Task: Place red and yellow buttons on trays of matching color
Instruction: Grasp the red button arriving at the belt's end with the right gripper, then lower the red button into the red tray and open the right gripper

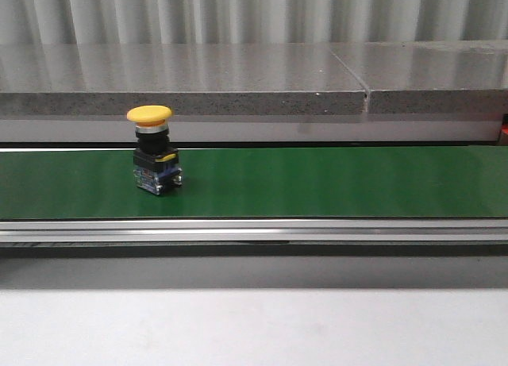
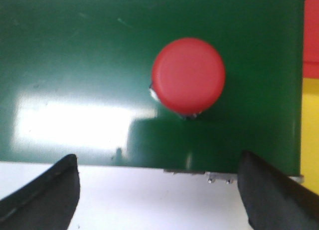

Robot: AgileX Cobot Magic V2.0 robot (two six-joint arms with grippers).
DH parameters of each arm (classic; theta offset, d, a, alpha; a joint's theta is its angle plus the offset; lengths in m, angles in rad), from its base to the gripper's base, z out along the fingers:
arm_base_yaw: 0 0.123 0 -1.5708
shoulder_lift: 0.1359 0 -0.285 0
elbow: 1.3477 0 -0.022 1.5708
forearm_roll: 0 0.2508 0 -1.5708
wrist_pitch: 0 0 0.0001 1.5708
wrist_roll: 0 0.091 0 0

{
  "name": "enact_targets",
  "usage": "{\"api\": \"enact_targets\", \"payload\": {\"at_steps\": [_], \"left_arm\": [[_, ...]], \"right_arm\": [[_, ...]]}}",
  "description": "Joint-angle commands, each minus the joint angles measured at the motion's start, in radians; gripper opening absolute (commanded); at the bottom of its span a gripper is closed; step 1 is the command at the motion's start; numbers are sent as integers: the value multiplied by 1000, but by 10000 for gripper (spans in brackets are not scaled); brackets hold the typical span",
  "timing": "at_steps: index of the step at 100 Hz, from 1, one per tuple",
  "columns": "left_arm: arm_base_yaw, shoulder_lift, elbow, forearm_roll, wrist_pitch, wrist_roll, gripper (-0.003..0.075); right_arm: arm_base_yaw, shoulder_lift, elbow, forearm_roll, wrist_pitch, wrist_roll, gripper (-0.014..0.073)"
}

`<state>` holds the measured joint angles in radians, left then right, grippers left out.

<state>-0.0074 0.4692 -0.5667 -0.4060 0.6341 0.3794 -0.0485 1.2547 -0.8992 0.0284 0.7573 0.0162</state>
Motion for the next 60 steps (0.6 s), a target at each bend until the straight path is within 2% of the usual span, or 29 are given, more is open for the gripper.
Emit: {"api": "enact_targets", "payload": {"at_steps": [1, 21, 28, 38, 45, 50, 60], "left_arm": [[-6, 3, -26, -22, -70, 0, -20], [-6, 3, -26, -22, -70, 0, -20], [-6, 3, -26, -22, -70, 0, -20], [-6, 3, -26, -22, -70, 0, -20], [-6, 3, -26, -22, -70, 0, -20], [-6, 3, -26, -22, -70, 0, -20], [-6, 3, -26, -22, -70, 0, -20]], "right_arm": [[-35, 38, -71, -2, -52, -4, 633], [-76, 152, -130, -22, -68, -16, 619], [-83, 182, -144, -28, -64, -16, 536], [-84, 201, -165, -39, -32, -16, 311], [-84, 201, -179, -42, -19, -16, 196], [-84, 200, -196, -47, -8, -16, 164], [-86, 201, -245, -57, 13, -16, 164]]}}
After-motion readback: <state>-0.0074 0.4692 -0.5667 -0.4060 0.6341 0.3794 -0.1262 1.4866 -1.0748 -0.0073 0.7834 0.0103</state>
